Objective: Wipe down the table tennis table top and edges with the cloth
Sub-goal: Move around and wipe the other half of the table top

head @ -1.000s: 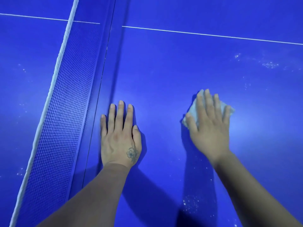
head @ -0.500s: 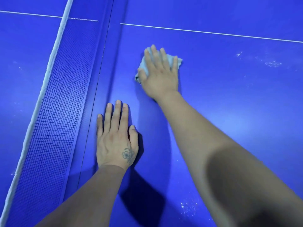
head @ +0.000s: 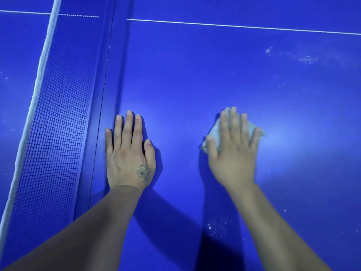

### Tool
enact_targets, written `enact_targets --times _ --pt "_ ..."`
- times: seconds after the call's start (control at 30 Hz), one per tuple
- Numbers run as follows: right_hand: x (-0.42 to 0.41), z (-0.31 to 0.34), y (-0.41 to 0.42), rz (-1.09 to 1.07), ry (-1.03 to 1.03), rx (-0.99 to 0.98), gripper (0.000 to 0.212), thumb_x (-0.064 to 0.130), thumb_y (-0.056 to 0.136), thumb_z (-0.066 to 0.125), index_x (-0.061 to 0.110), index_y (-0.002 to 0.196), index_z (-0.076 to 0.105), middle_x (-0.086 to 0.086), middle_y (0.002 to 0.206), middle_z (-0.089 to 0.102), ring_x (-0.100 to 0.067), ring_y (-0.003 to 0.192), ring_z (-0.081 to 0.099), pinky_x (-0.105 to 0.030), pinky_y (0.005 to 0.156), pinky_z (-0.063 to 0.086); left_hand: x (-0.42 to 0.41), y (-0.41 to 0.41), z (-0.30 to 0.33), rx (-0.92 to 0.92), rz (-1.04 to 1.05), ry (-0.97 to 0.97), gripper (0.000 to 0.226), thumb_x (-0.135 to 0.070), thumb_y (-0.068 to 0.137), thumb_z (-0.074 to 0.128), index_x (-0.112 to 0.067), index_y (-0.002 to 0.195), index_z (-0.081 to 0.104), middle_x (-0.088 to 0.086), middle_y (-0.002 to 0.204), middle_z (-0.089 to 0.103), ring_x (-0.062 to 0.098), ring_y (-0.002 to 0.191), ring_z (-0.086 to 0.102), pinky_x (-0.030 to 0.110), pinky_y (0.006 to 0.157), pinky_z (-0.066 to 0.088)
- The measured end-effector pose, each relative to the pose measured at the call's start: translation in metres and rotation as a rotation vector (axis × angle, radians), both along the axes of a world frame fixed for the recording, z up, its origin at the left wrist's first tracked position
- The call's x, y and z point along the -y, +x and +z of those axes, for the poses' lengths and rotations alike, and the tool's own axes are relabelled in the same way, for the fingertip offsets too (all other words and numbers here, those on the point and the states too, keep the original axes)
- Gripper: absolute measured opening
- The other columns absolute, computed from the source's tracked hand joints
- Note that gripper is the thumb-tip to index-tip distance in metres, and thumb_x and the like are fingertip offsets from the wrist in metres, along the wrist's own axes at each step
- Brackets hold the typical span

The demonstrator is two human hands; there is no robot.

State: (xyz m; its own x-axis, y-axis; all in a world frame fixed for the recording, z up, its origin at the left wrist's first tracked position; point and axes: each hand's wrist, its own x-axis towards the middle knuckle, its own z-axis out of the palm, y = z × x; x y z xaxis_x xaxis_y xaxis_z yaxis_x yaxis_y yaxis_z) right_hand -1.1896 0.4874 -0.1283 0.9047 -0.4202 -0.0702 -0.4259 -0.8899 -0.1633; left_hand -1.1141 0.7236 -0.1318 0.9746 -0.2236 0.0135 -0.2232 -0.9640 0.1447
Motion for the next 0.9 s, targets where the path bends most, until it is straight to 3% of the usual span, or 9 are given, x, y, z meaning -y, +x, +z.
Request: enact_targets --times 0.27,0.5,0.7,0.9 --pt "-0.078 -0.009 0.087 0.15 0.031 0.112 0.072 0.055 0.106 0.04 0.023 0.17 0.029 0.003 0.179 0.018 -0.024 0.166 0.011 -0.06 0.131 0.005 -0.001 0.0 -0.002 0.024 -0.003 -0.02 0.068 -0.037 0.104 0.03 -0.015 0.169 0.027 0.002 0.178 0.018 0.024 0.166 0.009 0.054 0.133 0.009" --pt "-0.012 -0.006 0.144 0.063 0.076 0.039 0.074 0.063 0.107 0.034 0.032 0.171 0.018 0.009 0.18 0.009 -0.02 0.166 0.003 -0.058 0.131 -0.003 -0.002 -0.001 -0.003 0.034 -0.003 -0.021 0.068 -0.038 0.105 0.028 -0.015 0.168 0.028 0.002 0.177 0.02 0.023 0.166 0.009 0.053 0.133 0.009" --pt "0.064 -0.003 0.081 -0.066 0.067 0.027 0.073 0.063 0.108 0.027 0.031 0.172 0.015 0.008 0.18 0.006 -0.021 0.167 0.0 -0.056 0.132 -0.002 0.0 -0.003 -0.001 0.05 -0.011 -0.038 0.066 -0.038 0.106 0.03 -0.016 0.168 0.028 0.001 0.177 0.02 0.024 0.165 0.01 0.053 0.134 0.009" --pt "0.023 -0.003 -0.023 -0.084 0.036 0.044 0.072 0.059 0.109 0.029 0.026 0.172 0.017 0.005 0.18 0.01 -0.023 0.166 0.004 -0.056 0.132 0.002 -0.003 -0.006 -0.003 0.07 -0.024 -0.049 0.066 -0.037 0.106 0.031 -0.014 0.168 0.028 0.004 0.177 0.02 0.027 0.165 0.011 0.054 0.133 0.009"
